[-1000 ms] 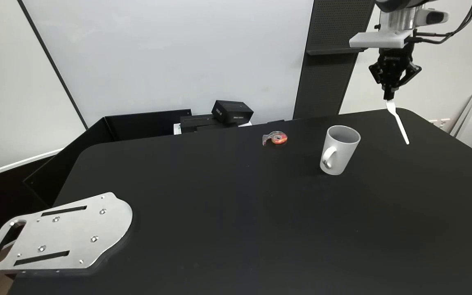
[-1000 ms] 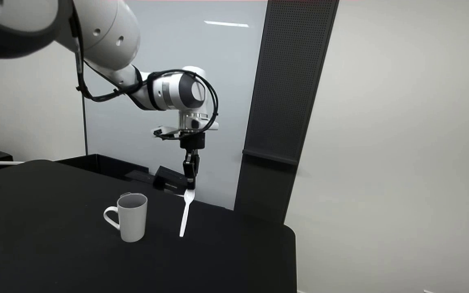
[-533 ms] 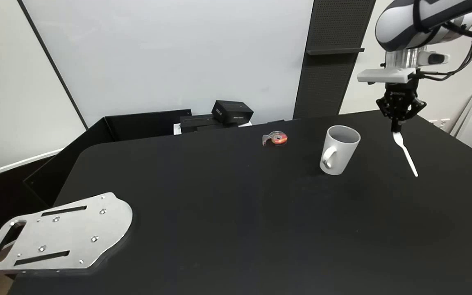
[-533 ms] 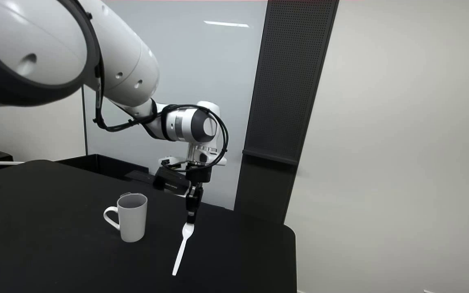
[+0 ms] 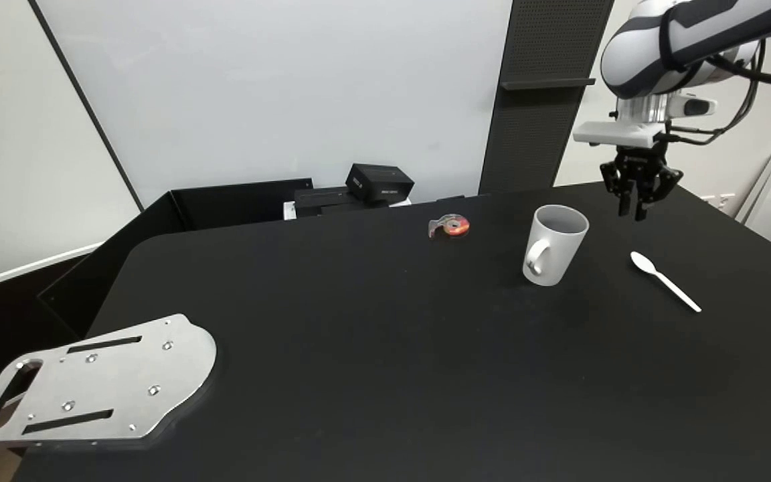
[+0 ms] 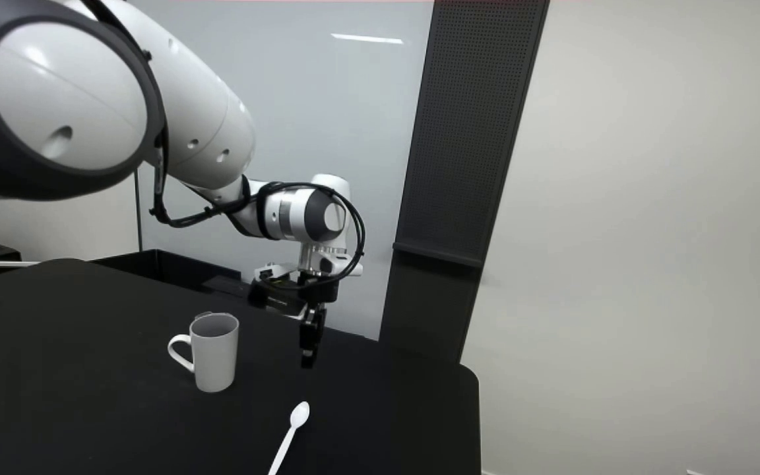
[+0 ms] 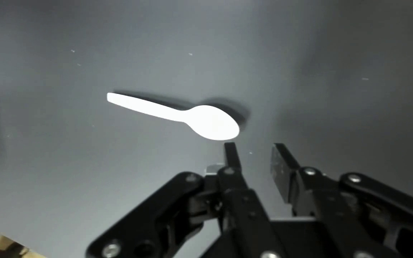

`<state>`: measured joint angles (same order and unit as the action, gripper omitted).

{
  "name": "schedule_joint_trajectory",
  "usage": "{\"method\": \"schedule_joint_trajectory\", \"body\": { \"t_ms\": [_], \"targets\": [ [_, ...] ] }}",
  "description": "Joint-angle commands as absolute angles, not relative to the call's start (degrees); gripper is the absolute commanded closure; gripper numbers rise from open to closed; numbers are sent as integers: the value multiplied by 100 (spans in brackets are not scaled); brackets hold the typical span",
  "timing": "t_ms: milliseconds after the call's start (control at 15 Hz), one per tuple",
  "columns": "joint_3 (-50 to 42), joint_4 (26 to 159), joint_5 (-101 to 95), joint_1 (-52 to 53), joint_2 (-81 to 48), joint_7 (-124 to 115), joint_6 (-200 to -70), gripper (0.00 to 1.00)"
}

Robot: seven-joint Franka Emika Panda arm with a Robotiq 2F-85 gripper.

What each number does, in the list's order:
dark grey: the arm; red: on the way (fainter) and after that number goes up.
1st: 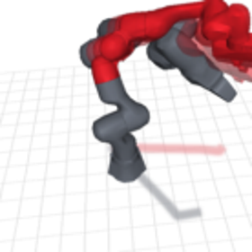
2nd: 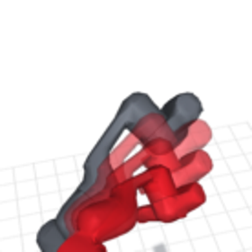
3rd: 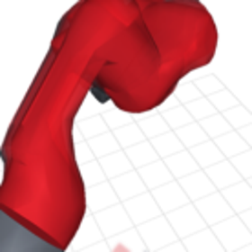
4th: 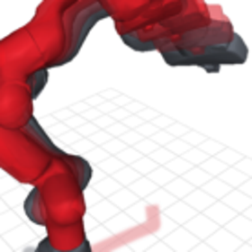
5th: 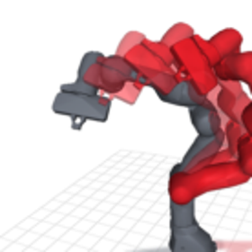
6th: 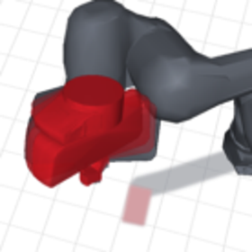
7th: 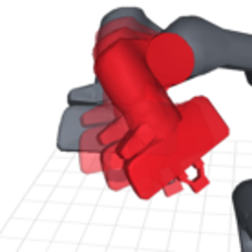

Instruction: Pick the spoon from the cup and put it on the table

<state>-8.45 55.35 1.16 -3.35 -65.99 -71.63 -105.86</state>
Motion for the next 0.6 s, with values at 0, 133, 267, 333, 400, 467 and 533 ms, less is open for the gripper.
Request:
{"method": "schedule_joint_trajectory", "body": {
  "t_ms": [0,133,267,333,400,467,533],
  "targets": [
    [-856,5974,-53,2,-5771,-7010,-11270,36],
    [-833,6151,-71,143,-5364,-6924,-11801,24],
    [-847,5666,-10,123,-5748,-6990,-11692,10],
    [-840,5721,-13,173,-5591,-6984,-11722,27],
    [-838,5724,-16,186,-5559,-6985,-11657,21],
    [-840,5730,-15,179,-5593,-6985,-11654,15],
    [-845,5729,-13,159,-5654,-6982,-11667,10]
  ]
}}
